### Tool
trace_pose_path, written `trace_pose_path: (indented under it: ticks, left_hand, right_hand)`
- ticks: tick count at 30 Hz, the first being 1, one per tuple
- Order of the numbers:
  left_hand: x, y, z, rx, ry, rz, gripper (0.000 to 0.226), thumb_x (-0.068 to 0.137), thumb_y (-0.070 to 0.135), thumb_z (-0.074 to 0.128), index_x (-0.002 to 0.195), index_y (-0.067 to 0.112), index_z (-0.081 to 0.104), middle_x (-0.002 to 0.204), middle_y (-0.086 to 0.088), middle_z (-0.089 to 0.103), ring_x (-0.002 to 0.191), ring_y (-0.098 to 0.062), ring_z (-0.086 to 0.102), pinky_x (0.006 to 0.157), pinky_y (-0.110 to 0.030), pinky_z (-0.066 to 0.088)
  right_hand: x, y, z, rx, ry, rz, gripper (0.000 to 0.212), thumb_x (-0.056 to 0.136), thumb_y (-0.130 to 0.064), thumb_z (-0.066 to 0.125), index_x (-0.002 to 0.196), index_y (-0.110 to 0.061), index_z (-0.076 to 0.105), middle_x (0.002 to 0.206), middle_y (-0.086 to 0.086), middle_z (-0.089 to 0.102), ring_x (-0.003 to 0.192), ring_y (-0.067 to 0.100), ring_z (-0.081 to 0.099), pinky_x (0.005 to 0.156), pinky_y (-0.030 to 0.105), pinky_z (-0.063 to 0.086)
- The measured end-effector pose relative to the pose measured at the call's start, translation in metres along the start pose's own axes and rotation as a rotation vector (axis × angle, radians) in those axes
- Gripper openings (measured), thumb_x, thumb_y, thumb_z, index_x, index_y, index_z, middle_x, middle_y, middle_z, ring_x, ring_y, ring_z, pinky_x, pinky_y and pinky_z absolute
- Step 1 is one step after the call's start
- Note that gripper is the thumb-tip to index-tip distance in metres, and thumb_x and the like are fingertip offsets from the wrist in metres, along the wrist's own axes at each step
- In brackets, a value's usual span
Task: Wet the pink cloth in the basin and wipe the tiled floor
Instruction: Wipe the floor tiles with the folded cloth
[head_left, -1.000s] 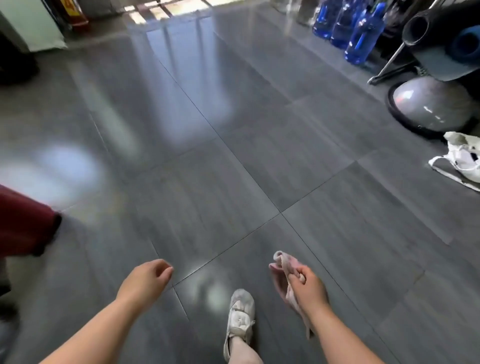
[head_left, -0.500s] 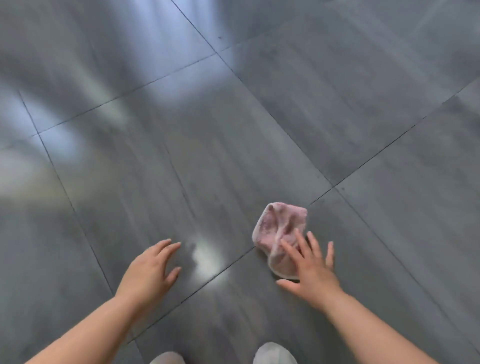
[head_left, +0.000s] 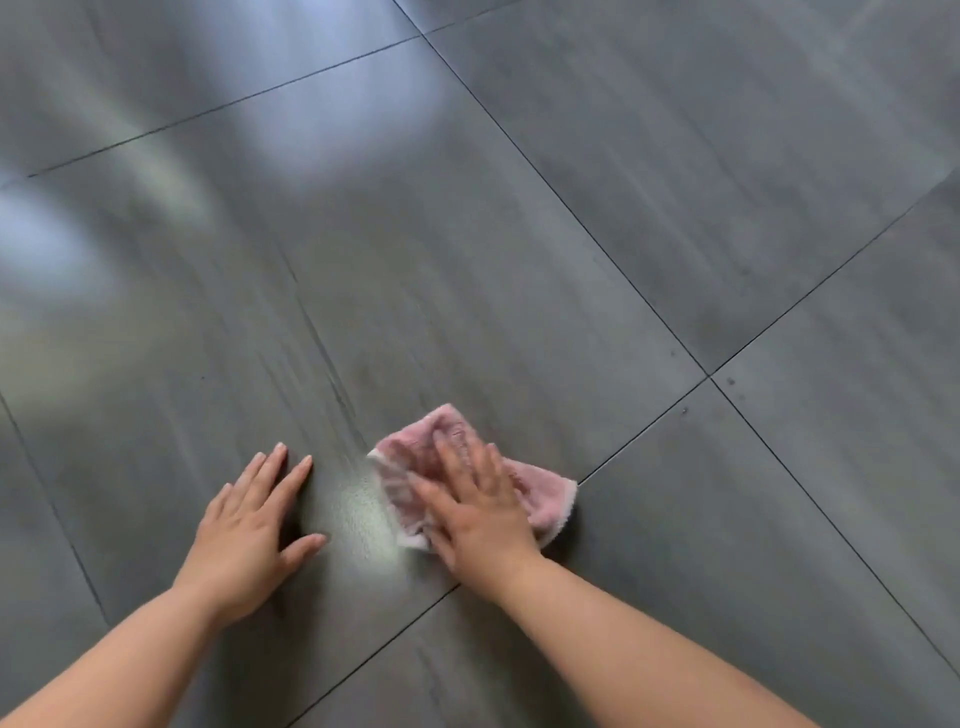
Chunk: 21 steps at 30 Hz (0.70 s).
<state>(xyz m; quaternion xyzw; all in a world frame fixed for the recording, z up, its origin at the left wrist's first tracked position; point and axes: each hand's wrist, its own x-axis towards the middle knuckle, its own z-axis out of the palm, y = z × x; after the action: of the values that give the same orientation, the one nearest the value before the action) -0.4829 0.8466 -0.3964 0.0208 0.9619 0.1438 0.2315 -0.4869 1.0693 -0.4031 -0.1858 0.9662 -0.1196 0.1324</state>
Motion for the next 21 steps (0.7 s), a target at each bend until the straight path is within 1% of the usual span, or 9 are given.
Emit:
trace_pose_path:
  ticks: [2,4,6,9,11,13,15,17,21]
  left_hand:
    - [-0.002,-0.005,0.007,0.033,-0.011,0.042,0.073,0.080,0.065,0.031,0.138,0.020,0.034,0.145,-0.010,0.036,0.137,-0.016,0.018,0.111,-0.016,-0.010]
    - [0.001,-0.010,0.008,0.089,-0.093,0.045,0.075,0.082,0.070,0.011,0.127,0.020,0.044,0.127,-0.016,0.058,0.122,-0.020,0.031,0.109,-0.011,-0.013]
    - [0.002,-0.012,0.009,0.107,-0.063,0.060,0.079,0.081,0.072,0.005,0.125,0.020,0.045,0.123,-0.017,0.061,0.118,-0.022,0.032,0.109,-0.010,-0.012]
    - [0.004,-0.010,0.011,0.106,-0.072,0.073,0.082,0.079,0.074,0.004,0.125,0.019,0.044,0.124,-0.018,0.060,0.118,-0.021,0.033,0.108,-0.011,-0.007]
    - [0.005,-0.010,0.015,0.075,-0.086,0.073,0.083,0.078,0.075,0.004,0.126,0.019,0.043,0.125,-0.019,0.059,0.119,-0.022,0.032,0.108,-0.009,-0.010]
    - [0.008,-0.014,0.018,0.057,-0.098,0.069,0.085,0.076,0.077,0.004,0.128,0.020,0.039,0.128,-0.018,0.056,0.122,-0.022,0.030,0.107,-0.008,-0.013]
    - [0.009,-0.018,0.019,0.052,-0.115,0.061,0.085,0.075,0.078,0.005,0.130,0.021,0.037,0.131,-0.016,0.054,0.124,-0.023,0.028,0.107,-0.008,-0.014]
    - [0.008,-0.020,0.018,0.047,-0.146,0.032,0.085,0.075,0.079,0.006,0.130,0.021,0.037,0.132,-0.016,0.053,0.124,-0.024,0.027,0.107,-0.008,-0.014]
    - [0.007,-0.016,0.010,0.127,-0.092,0.035,0.085,0.075,0.078,0.006,0.128,0.020,0.039,0.128,-0.017,0.056,0.120,-0.020,0.031,0.108,-0.008,-0.008]
  right_hand:
    - [0.013,0.010,0.004,-0.039,-0.064,-0.279,0.040,0.070,-0.036,0.040,0.102,-0.031,0.064,0.130,0.008,0.058,0.125,0.032,0.036,0.107,0.044,0.023]
    - [0.016,0.057,-0.004,-0.102,0.012,-0.270,0.038,0.069,-0.032,0.042,0.101,-0.029,0.063,0.125,0.010,0.063,0.122,0.033,0.044,0.099,0.045,0.041]
    - [0.001,0.117,-0.018,-0.065,0.137,0.085,0.047,0.070,-0.029,0.038,0.112,-0.023,0.058,0.131,0.021,0.054,0.126,0.041,0.039,0.098,0.048,0.042]
    - [-0.045,0.189,-0.052,0.049,0.148,0.842,0.053,0.088,-0.025,0.028,0.139,-0.015,0.038,0.155,0.020,0.011,0.142,0.039,0.007,0.114,0.035,0.007]
    - [-0.061,0.200,-0.060,0.141,0.184,1.065,0.055,0.089,-0.026,0.025,0.143,-0.015,0.028,0.157,0.015,0.000,0.143,0.034,-0.003,0.112,0.028,-0.001]
    - [-0.045,0.178,-0.052,0.175,0.248,1.134,0.056,0.087,-0.025,0.030,0.142,-0.016,0.030,0.157,0.013,0.004,0.143,0.035,-0.001,0.114,0.034,0.005]
    - [-0.018,0.143,-0.033,0.072,0.319,0.994,0.051,0.083,-0.015,0.039,0.133,-0.013,0.046,0.149,0.022,0.030,0.136,0.045,0.025,0.110,0.048,0.029]
    - [0.006,0.087,-0.017,-0.035,0.335,0.595,0.050,0.069,-0.020,0.043,0.114,-0.022,0.063,0.125,0.023,0.059,0.113,0.047,0.055,0.084,0.055,0.052]
    - [0.014,-0.003,-0.003,-0.016,0.024,-0.070,0.046,0.066,-0.044,0.028,0.089,-0.050,0.067,0.117,-0.009,0.067,0.119,0.019,0.055,0.089,0.036,0.050]
